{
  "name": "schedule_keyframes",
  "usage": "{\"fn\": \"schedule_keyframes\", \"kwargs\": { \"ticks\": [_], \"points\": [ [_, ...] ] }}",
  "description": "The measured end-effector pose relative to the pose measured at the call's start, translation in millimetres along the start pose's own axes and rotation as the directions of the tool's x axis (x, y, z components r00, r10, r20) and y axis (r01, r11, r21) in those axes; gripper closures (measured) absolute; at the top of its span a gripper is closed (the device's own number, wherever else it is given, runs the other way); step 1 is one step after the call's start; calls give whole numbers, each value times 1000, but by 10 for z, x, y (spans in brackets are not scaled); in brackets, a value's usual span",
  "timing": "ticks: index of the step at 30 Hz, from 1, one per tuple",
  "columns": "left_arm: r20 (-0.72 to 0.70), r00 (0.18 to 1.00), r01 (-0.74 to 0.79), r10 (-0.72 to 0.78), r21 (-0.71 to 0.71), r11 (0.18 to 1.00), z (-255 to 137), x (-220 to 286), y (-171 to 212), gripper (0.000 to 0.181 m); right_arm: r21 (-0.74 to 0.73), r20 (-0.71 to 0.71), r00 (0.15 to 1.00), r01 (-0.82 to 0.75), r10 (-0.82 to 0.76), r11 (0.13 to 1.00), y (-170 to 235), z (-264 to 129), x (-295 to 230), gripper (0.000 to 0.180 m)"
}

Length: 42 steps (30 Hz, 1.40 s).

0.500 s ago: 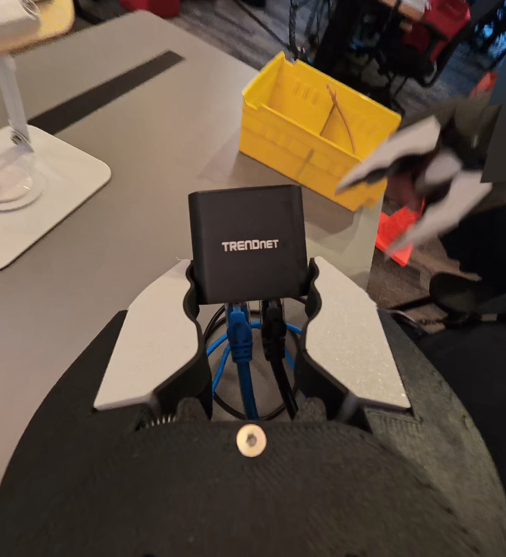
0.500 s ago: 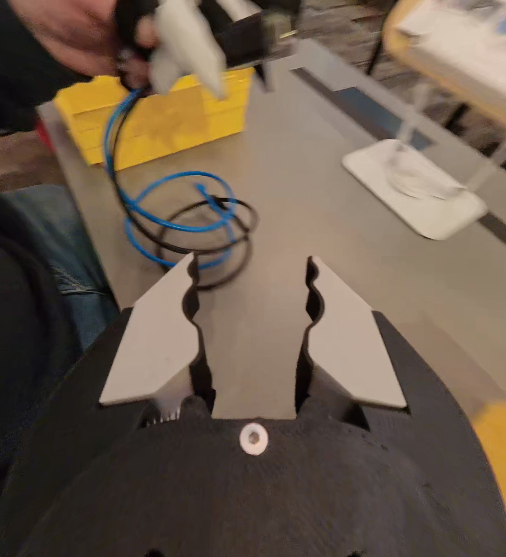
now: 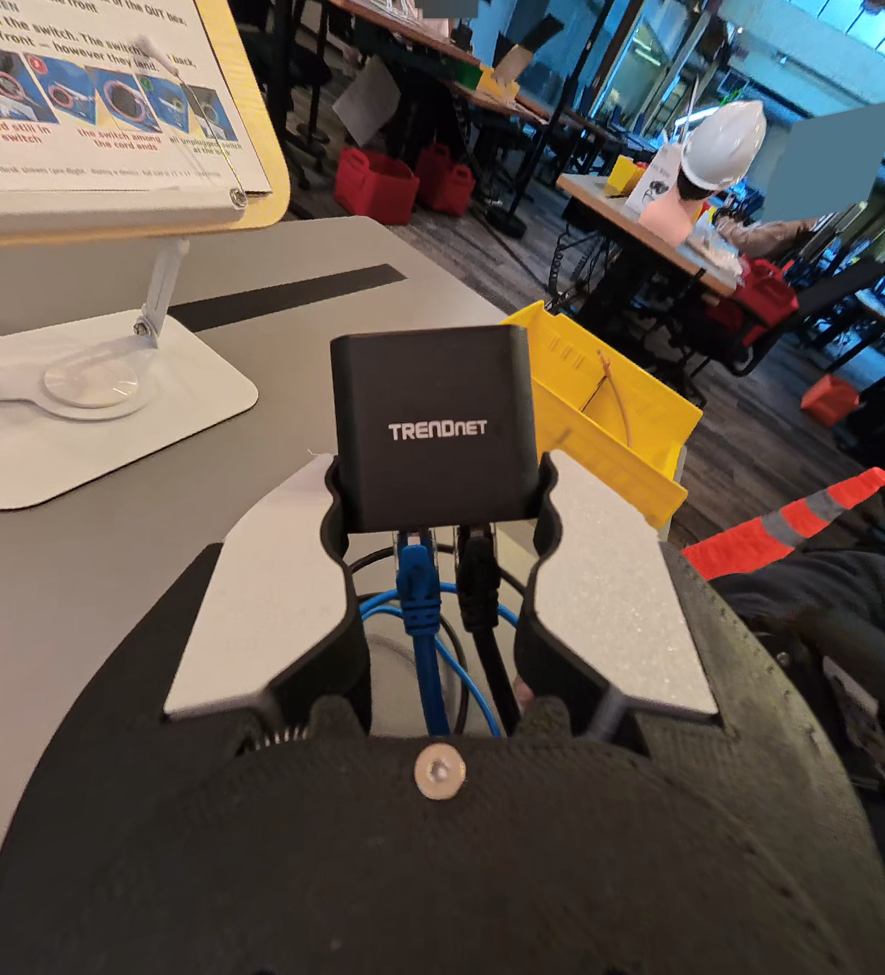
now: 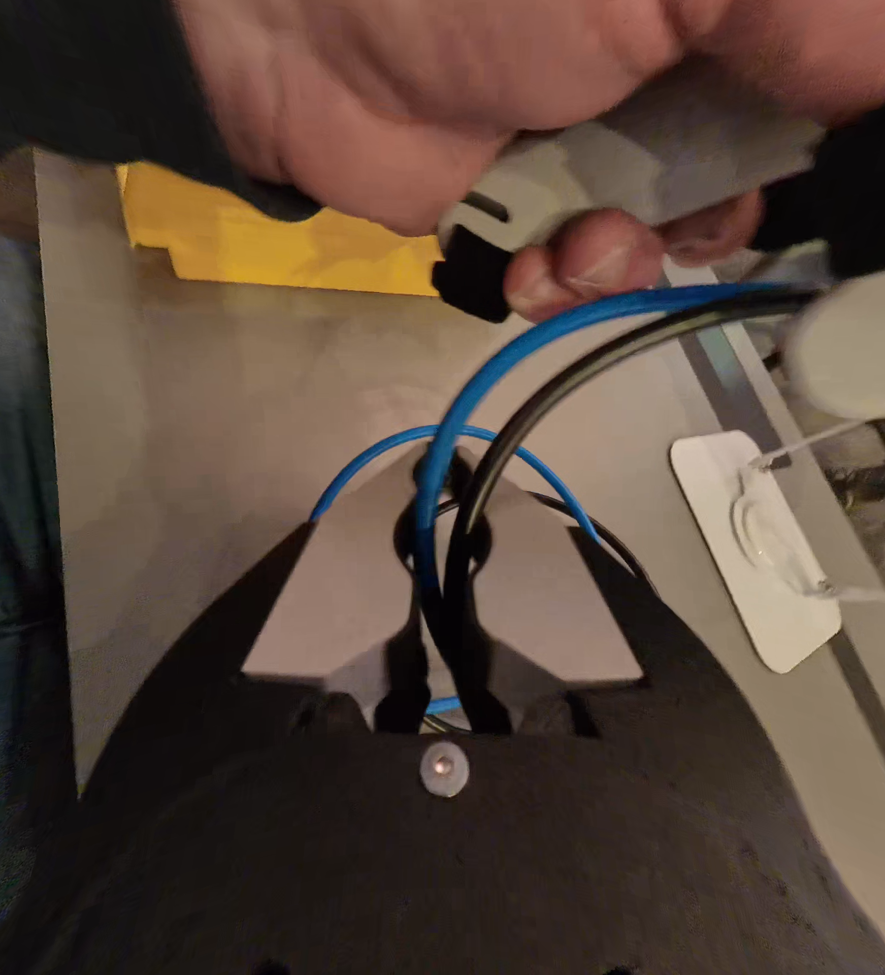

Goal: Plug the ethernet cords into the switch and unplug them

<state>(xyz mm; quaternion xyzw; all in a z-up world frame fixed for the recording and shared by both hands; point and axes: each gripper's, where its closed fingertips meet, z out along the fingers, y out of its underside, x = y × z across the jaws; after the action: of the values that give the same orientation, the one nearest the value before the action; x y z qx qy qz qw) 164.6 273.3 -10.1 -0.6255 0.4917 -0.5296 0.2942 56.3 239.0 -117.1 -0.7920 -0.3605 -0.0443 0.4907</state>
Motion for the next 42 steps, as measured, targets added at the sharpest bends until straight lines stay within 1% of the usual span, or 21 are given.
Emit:
{"fn": "schedule_keyframes", "kwargs": {
  "ticks": [1,4,5,6,7,10,12,14,16,19,23,26,29,30,31,33,34,35,37,39,42],
  "points": [
    [-9,1000,10,-10,-8,1000,3,2,1,111,8,0,1000,16,-16,1000,-10,-13,0,180],
    [-54,998,8,-8,1,1000,-31,27,-4,114,22,21,994,106,-106,994,-35,-171,53,180],
    [-62,998,-4,5,9,1000,-66,20,-17,108,23,40,993,112,-113,993,-31,-236,85,180],
    [-75,997,-14,15,16,1000,-112,15,-35,100,59,76,990,113,-118,992,-65,-324,100,180],
    [-101,994,-30,33,26,999,-170,27,-54,101,101,112,987,108,-119,989,-100,-419,130,180],
    [-104,990,-95,94,-1,995,-315,-65,19,98,121,188,979,56,-79,991,-23,-608,334,180],
    [-87,989,-119,116,-34,992,-397,-159,121,99,147,277,960,-9,-32,989,19,-686,384,180],
    [-74,984,-171,163,-112,979,-451,-200,297,97,197,343,939,-47,-24,979,6,-769,391,180],
    [-96,968,-247,232,-191,950,-496,-141,502,93,247,397,918,-105,-2,963,-71,-869,391,180],
    [-165,945,-317,282,-256,913,-561,49,775,83,307,414,910,-151,11,940,-162,-988,447,180],
    [-229,913,-391,338,-258,883,-529,308,1021,70,351,378,925,-176,32,920,-234,-1042,597,180],
    [-187,900,-435,394,-312,845,-367,301,1250,69,389,350,936,-182,38,903,-314,-1084,699,180],
    [-96,873,-477,478,-368,798,-146,183,1408,72,426,336,941,-198,49,883,-406,-1102,780,180],
    [-50,852,-499,521,-377,780,-91,114,1394,76,433,329,943,-197,49,880,-421,-1097,799,180],
    [-15,841,-512,540,-341,788,-47,99,1320,92,438,330,943,-195,45,878,-428,-1091,805,180],
    [8,860,-492,510,-248,834,22,117,1177,126,451,344,938,-211,49,867,-433,-1096,820,180],
    [8,862,-489,506,-248,836,39,93,1155,145,460,350,936,-218,50,861,-430,-1107,830,180],
    [24,855,-499,518,-236,834,47,67,1107,156,467,350,935,-227,58,855,-421,-1117,856,180],
    [56,832,-525,551,-239,817,55,11,1036,156,469,344,934,-258,94,845,-369,-1132,951,180],
    [127,781,-557,612,-302,774,14,-121,951,156,402,265,956,-230,128,886,-178,-1050,1092,180],
    [230,646,-611,728,-415,674,-128,-305,759,156,128,28,991,-135,132,983,328,-904,1369,180]
  ]
}}
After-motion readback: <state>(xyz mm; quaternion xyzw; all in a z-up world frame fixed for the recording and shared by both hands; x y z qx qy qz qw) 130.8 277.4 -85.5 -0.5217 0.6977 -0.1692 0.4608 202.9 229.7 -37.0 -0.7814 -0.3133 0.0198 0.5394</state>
